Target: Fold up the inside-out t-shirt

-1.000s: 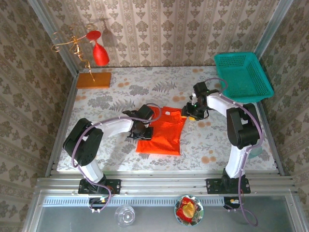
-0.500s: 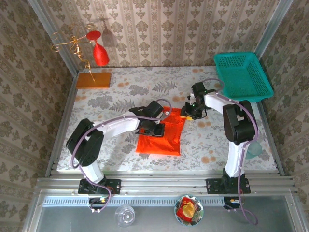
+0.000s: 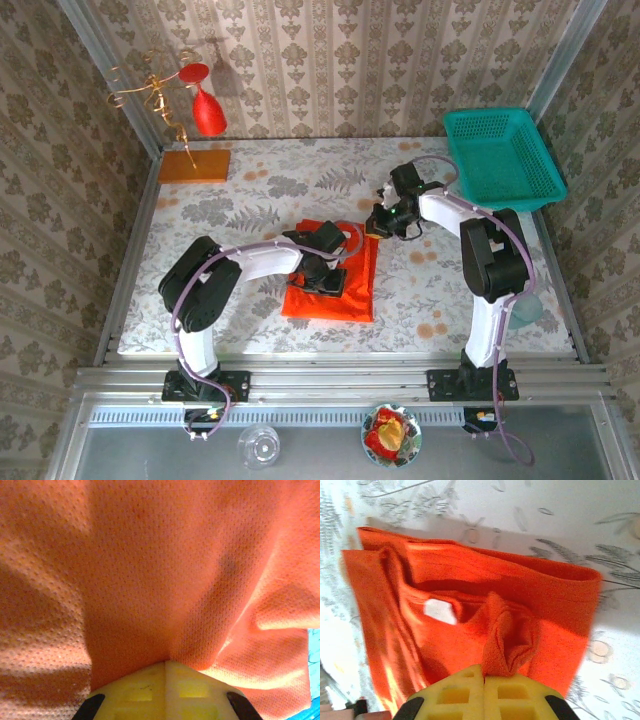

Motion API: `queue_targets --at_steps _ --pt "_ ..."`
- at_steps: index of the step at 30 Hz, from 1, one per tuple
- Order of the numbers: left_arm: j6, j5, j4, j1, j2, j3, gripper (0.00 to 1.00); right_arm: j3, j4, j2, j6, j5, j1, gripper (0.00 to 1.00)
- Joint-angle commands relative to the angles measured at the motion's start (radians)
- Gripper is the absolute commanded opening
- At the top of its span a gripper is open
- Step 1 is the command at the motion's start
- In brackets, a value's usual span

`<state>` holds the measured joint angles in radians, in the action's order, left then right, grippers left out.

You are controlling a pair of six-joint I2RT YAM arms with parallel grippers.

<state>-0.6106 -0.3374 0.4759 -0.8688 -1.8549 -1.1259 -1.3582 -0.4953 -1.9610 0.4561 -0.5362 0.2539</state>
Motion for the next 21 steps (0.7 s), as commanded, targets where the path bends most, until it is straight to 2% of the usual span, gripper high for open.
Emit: queue_targets --at_steps 1,5,14,18,21 --pt "0.007 0.012 0.035 -0.002 -0.023 0.049 0.00 -0.023 0.055 0.014 0.036 -0.075 0.001 0.00" --pt "-0.001 0.012 0.029 -0.002 -0.022 0.058 0.00 -0.022 0.069 -0.033 0.039 -0.052 -0.005 0.00" --pt "-0.010 0.023 0.043 -0.001 -0.010 0.051 0.00 -0.022 -0.004 -0.147 0.028 0.162 -0.027 0.00" --pt "-0.014 0.020 0.041 -0.002 -0.010 0.054 0.01 -0.020 -0.025 -0.136 0.026 0.197 -0.025 0.08" --pt "-0.013 0.024 0.044 -0.002 -0.009 0.050 0.01 -0.015 -0.027 -0.092 0.022 0.192 -0.023 0.18"
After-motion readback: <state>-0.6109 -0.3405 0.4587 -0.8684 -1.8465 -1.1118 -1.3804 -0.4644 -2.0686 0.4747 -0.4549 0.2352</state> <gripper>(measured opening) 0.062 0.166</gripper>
